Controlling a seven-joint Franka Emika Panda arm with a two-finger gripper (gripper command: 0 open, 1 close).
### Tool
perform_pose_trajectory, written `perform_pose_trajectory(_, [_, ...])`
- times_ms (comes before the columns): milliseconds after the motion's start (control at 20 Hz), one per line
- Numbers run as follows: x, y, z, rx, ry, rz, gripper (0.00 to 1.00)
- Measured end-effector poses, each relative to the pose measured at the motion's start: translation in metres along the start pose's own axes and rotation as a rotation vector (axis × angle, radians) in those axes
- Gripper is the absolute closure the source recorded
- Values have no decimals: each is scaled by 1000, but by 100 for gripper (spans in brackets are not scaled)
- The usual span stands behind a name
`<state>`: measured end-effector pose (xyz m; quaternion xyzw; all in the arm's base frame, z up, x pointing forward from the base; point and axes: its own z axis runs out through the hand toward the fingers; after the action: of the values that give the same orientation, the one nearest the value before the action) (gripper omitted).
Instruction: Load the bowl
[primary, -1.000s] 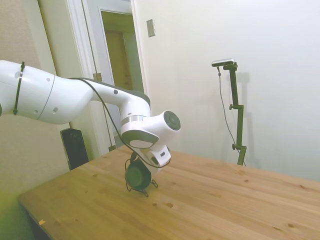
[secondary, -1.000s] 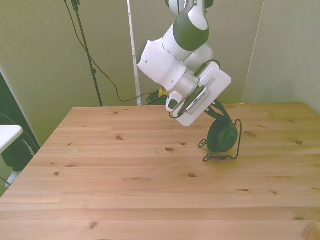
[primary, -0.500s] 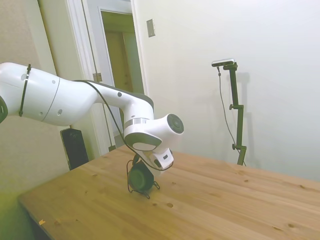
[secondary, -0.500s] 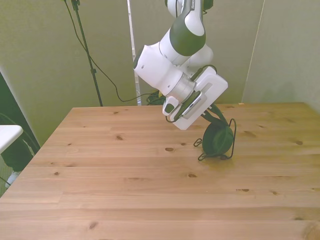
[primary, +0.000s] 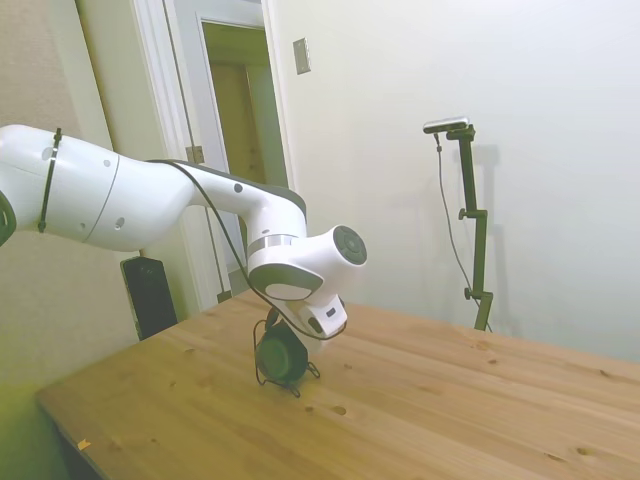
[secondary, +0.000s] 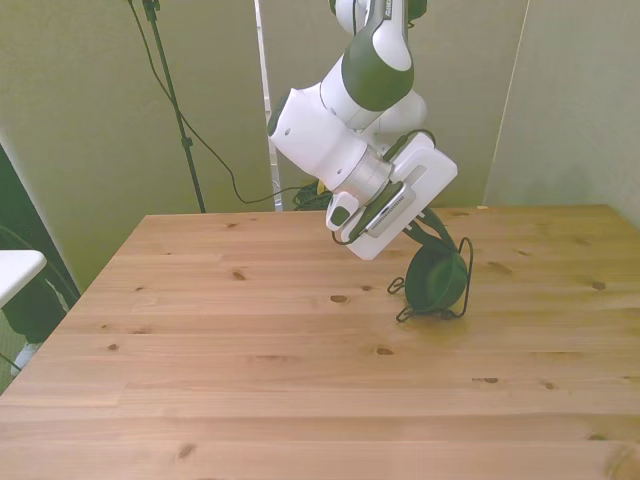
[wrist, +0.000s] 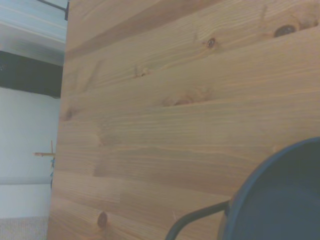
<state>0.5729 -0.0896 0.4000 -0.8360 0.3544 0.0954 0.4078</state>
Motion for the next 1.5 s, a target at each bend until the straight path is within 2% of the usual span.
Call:
perform_pose_trajectory(400, [1,0,-3,-26,28,11,0])
perform_pose_trajectory(1050, [-37,-22,-45,-88,131,28,0])
perform_pose_trajectory(1200, [-52,-27,-51,-142,205,42,0])
perform_pose_trajectory(1500, [-88,-40,-56,-313,468,86,0])
